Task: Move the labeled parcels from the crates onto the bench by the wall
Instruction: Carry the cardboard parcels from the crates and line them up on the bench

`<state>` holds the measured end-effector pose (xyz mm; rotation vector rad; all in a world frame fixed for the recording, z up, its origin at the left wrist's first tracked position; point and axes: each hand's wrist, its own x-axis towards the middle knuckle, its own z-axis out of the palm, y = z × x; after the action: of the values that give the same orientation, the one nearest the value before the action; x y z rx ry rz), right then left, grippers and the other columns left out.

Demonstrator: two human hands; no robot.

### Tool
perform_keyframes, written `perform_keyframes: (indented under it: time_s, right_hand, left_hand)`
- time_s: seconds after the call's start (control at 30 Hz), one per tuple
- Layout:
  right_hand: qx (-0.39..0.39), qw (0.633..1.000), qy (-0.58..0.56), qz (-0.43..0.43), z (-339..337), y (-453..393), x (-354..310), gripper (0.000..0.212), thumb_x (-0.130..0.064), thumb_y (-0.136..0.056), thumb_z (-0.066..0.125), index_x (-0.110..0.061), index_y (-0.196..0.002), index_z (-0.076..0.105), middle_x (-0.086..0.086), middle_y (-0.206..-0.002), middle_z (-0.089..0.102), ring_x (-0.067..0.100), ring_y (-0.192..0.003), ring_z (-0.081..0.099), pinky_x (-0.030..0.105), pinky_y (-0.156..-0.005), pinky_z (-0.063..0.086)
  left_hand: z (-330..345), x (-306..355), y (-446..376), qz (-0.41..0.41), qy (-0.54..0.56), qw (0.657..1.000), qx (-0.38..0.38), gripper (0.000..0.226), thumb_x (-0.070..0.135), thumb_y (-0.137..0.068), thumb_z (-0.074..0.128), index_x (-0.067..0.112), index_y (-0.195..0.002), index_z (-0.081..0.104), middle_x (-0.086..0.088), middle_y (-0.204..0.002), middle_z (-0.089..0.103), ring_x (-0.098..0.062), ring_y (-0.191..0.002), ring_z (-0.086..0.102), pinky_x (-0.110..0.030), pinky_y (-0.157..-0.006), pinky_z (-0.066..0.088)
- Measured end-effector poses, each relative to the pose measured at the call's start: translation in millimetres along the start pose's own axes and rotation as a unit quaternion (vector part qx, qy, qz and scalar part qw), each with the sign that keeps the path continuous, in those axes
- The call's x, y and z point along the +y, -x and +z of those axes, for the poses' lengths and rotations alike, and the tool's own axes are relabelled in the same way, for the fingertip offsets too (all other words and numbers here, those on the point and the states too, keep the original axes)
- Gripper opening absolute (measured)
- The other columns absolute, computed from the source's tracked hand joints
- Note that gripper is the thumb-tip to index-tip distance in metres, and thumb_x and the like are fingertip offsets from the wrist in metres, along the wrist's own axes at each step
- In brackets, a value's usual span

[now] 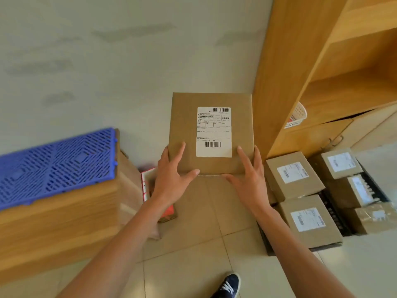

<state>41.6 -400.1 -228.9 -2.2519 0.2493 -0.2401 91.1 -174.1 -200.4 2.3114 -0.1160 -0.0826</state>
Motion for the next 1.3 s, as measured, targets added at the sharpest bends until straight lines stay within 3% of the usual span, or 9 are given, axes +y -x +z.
perform_keyframes:
  time_s: [0.1,0.27,0.43,0.7,1.0,1.3]
  right_hand:
    - [-0.034,0.998,-0.008,-0.055,44.8,-4.4,-58.7,0.093,-0.035,-0.082,0.081,-0.038,-0.157,0.026,0.005,-0.168,0.003,0.024,-0.153,0.009,0.046,-0.117,0.029]
    - [-0.096,0.986,-0.023,-0.132,139.1,21.9,-160.8,0.091,-0.036,-0.081,0.082,-0.039,-0.155,0.030,0.001,-0.168,0.005,0.023,-0.149,0.020,0.040,-0.113,0.033]
    - [-0.165,0.971,-0.033,-0.171,243.3,83.7,-263.0,0.089,-0.038,-0.081,0.082,-0.044,-0.154,0.031,-0.005,-0.168,0.002,0.016,-0.153,0.012,0.040,-0.120,0.026]
    - [-0.212,0.951,-0.008,-0.224,385.1,190.3,-410.8,0.092,-0.044,-0.078,0.082,-0.045,-0.153,0.030,0.001,-0.169,0.004,0.019,-0.154,0.012,0.045,-0.121,0.028]
    - [-0.268,0.932,-0.034,-0.242,485.8,236.1,-506.2,0.092,-0.048,-0.077,0.081,-0.047,-0.152,0.029,0.002,-0.169,0.005,0.017,-0.154,0.011,0.043,-0.118,0.030]
    - [-0.310,0.919,-0.011,-0.242,605.4,206.2,-552.6,0.089,-0.051,-0.082,0.075,-0.050,-0.153,0.023,0.006,-0.168,0.001,0.024,-0.155,0.010,0.050,-0.121,0.028]
  left_hand:
    - [-62.5,-37.6,18.2,-0.029,0.003,0.998,0.052,0.095,0.051,-0.082,0.078,0.054,-0.155,0.017,-0.001,-0.168,0.005,-0.014,-0.154,0.004,-0.034,-0.122,0.014]
    - [-166.9,-117.8,70.3,-0.097,0.018,0.985,0.144,0.098,0.050,-0.079,0.081,0.057,-0.154,0.017,0.001,-0.168,0.006,-0.013,-0.154,0.004,-0.037,-0.122,0.014]
    - [-273.0,-223.2,147.1,-0.149,0.036,0.968,0.200,0.100,0.054,-0.077,0.080,0.059,-0.153,0.016,-0.001,-0.167,0.007,-0.017,-0.155,0.006,-0.049,-0.124,0.020]
    - [-423.6,-358.5,259.1,-0.200,0.044,0.943,0.261,0.099,0.054,-0.076,0.081,0.056,-0.154,0.020,-0.007,-0.166,0.012,-0.021,-0.154,0.010,-0.050,-0.122,0.025]
    - [-525.5,-439.7,305.5,-0.222,0.047,0.921,0.317,0.090,0.048,-0.077,0.083,0.054,-0.151,0.032,0.004,-0.165,0.014,-0.015,-0.151,0.013,-0.050,-0.122,0.026]
    - [-593.9,-531.7,261.0,-0.241,-0.007,0.923,0.299,0.089,0.055,-0.079,0.079,0.052,-0.153,0.029,0.005,-0.166,0.012,-0.019,-0.151,0.015,-0.049,-0.120,0.031]
